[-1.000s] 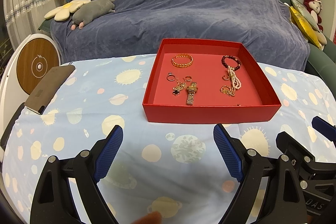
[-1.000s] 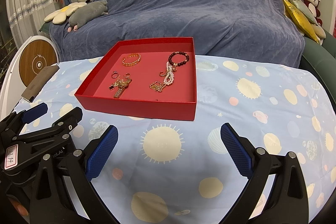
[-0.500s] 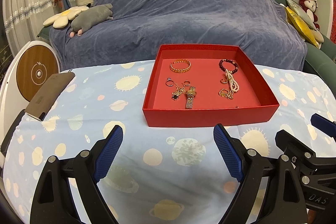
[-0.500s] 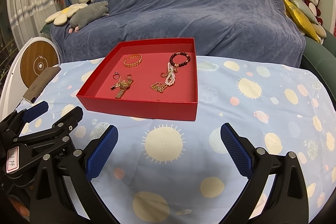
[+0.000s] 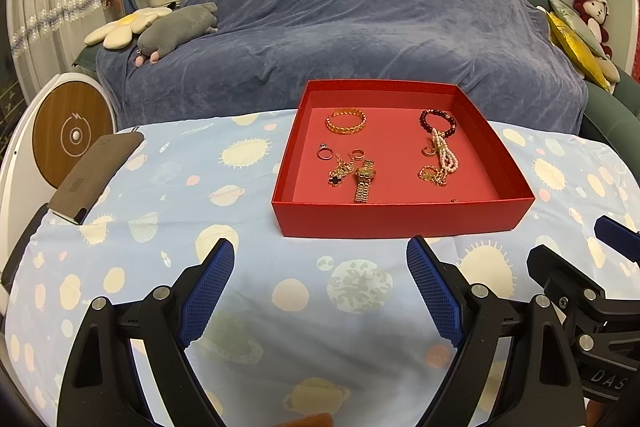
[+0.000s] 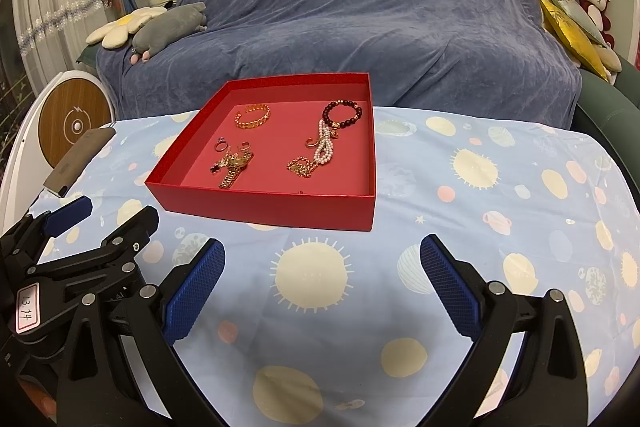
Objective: Organize jewelry
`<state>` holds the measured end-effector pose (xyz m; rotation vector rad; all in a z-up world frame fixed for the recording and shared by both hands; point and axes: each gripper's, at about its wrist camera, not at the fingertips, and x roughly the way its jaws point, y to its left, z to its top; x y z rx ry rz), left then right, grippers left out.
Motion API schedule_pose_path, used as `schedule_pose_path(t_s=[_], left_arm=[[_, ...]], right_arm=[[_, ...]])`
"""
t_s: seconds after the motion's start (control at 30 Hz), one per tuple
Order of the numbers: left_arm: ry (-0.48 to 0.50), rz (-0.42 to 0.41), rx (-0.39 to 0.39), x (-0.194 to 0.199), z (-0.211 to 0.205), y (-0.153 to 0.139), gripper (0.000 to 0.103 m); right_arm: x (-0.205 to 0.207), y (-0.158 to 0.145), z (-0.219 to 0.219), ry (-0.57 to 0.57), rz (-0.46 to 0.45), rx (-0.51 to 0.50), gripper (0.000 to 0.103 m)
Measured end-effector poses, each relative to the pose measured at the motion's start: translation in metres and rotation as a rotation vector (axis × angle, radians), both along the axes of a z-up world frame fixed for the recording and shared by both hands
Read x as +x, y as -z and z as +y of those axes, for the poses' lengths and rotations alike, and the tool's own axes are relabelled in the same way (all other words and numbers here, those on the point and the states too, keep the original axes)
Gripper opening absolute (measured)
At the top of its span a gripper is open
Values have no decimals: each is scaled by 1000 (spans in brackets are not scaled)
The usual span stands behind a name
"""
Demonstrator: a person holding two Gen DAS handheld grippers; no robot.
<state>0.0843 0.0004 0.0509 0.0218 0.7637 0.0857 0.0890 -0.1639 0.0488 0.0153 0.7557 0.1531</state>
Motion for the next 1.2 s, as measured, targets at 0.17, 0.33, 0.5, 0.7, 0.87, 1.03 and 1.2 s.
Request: schedule_pose_path(t_s=[0.17, 0.33, 0.5, 0.7, 0.87, 1.03, 1.2], left_arm=[[-2, 3, -2, -1, 1, 0, 85], [-2, 6, -4, -1, 2, 0, 85], [-2, 6, -3, -1, 2, 0, 85], [-2, 8, -5, -1, 2, 0, 85], [-3, 10, -5, -1, 3, 0, 85], [-3, 11, -6, 0, 3, 0, 85], [-3, 12, -8, -1, 3, 0, 85]], right_arm=[[0, 0, 0, 0, 0, 0, 96], [0, 0, 0, 0, -1, -2, 96], [0, 0, 0, 0, 1, -1, 96], [0, 0, 0, 0, 1, 0, 96], [0, 0, 0, 0, 1, -2, 96], [0, 0, 0, 0, 1, -2, 96], [0, 0, 0, 0, 1, -1, 96]])
